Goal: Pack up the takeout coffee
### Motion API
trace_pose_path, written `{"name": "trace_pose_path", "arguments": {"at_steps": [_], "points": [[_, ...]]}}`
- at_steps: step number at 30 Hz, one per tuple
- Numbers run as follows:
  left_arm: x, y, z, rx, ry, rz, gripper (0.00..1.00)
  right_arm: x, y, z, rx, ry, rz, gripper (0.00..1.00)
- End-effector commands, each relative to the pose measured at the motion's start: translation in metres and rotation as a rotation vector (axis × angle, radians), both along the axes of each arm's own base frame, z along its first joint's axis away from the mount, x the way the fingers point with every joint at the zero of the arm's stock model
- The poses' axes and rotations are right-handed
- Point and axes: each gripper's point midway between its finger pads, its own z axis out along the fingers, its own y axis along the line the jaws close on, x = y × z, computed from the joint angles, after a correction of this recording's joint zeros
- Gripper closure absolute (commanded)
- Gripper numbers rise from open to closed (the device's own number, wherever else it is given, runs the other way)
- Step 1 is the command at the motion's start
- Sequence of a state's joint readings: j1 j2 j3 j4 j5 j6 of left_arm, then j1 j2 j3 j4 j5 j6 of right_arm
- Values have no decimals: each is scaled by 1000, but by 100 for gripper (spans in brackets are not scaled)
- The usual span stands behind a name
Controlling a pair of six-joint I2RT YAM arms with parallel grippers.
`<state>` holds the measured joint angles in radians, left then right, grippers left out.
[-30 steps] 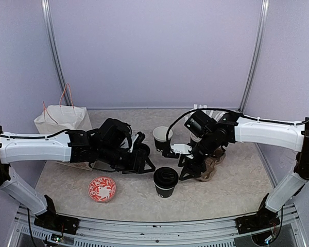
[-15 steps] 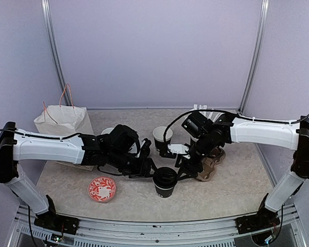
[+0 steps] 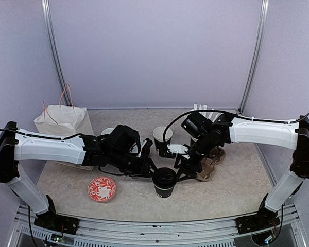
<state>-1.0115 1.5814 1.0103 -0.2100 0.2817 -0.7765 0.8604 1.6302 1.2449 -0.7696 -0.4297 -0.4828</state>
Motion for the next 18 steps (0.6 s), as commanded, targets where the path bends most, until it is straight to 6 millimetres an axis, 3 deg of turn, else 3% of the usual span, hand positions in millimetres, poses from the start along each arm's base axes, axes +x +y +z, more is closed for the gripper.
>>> {"name": "trace_pose_path", "arguments": {"at_steps": [1,10,18], "points": [[-11,20,-40,127,46,-13,65,3,-4,25,73,33,-38,34],[-23,39,-82,259,92,-25,63,-2,-8,6,99,180,-93,35],[-30,52,-104,317,111,-31,66,1,2,-6,96,242,-103,39]]}}
